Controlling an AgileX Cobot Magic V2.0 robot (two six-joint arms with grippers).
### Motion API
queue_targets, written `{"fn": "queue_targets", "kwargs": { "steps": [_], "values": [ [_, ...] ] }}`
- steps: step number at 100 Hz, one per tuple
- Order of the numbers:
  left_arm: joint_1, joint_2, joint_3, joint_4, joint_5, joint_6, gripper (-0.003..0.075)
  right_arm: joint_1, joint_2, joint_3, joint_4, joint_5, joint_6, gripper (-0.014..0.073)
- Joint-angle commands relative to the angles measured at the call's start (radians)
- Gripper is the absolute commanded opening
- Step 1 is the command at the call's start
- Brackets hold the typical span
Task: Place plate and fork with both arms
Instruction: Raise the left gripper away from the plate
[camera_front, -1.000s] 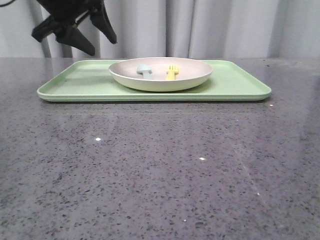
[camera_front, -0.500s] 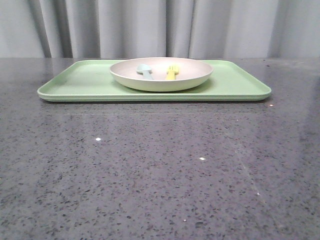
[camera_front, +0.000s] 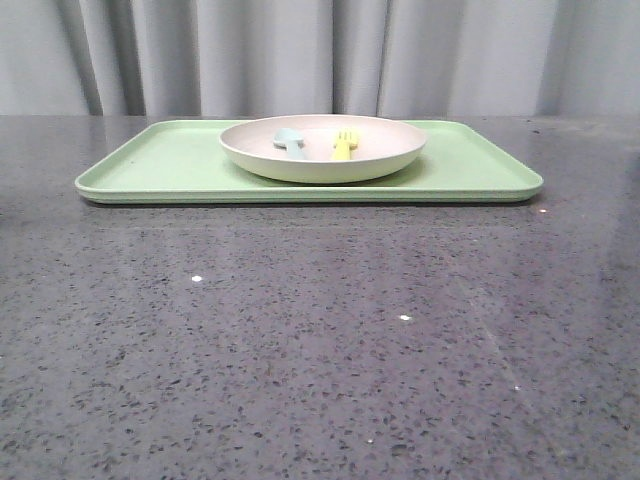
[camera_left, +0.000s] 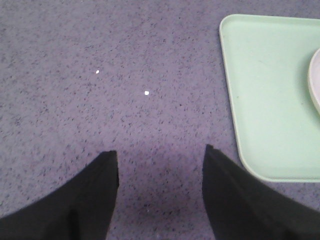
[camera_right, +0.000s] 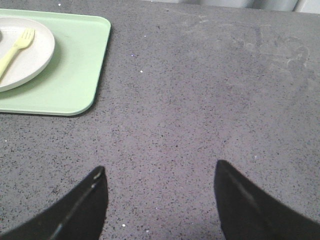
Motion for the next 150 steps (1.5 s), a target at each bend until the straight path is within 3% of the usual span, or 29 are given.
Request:
{"fn": "queue_targets", "kwargs": {
  "steps": [1, 40, 62, 81, 111, 150],
  "values": [
    [0.004, -0.104, 0.056, 0.005, -0.082, -0.007, 0.0378, -0.006, 0.015, -0.036, -0.009, -0.071, -0.006, 0.0470],
    [0.004, -0.442, 0.357, 0.005, -0.096, -0.007, 0.0378, -0.006, 0.015, -0.036, -0.009, -0.074, -0.006, 0.0470],
    [0.004, -0.514, 0.397, 0.005, -0.091, -0.007, 0.0378, -0.006, 0.015, -0.036, 0.000, -0.096, -0.006, 0.0470],
    [0.004, -0.514, 0.397, 0.005, -0.091, -0.007, 0.0378, -0.005, 0.047, -0.055, 0.101, -0.152, -0.006, 0.0470],
    [0.004, -0.514, 0.397, 0.005, -0.091, -0.007, 0.0375, 0.025, 0.303, -0.256, 0.186, -0.146, -0.006, 0.0468],
    [0.004, -0.514, 0.397, 0.003, -0.091, -0.007, 0.0375, 0.242, 0.752, -0.625, 0.186, -0.143, -0.005, 0.0468]
  ]
}}
